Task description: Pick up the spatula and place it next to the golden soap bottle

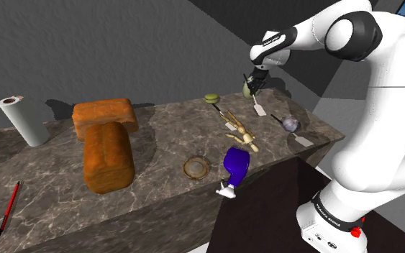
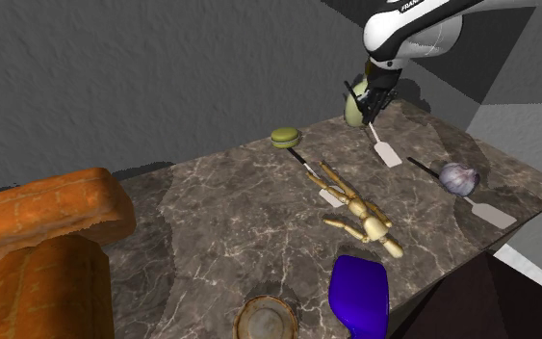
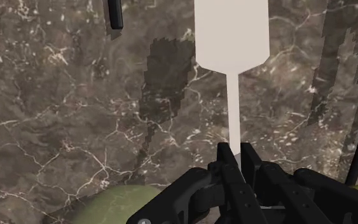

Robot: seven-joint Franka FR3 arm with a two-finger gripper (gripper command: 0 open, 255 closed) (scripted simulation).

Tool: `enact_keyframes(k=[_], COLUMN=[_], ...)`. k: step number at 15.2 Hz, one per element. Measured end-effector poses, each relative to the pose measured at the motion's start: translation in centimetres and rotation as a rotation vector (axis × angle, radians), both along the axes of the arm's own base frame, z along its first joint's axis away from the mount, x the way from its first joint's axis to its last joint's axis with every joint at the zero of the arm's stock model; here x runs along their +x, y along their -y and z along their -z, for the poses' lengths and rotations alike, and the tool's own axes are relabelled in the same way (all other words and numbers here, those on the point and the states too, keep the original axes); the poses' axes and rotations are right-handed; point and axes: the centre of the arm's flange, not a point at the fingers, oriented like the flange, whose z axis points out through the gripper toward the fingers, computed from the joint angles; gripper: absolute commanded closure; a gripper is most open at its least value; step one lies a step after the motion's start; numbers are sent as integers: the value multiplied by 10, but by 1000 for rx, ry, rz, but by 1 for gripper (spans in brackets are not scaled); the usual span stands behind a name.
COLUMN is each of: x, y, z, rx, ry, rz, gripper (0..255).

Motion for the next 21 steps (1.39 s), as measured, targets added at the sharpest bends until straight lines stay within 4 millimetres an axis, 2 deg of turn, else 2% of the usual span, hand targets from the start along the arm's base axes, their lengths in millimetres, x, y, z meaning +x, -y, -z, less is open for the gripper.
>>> enact_keyframes(k=[16, 21], x=[0, 0], y=[1, 0], z=[84, 92], rx=[0, 0], ry=[0, 1], rz=[0, 0], gripper=[255, 255])
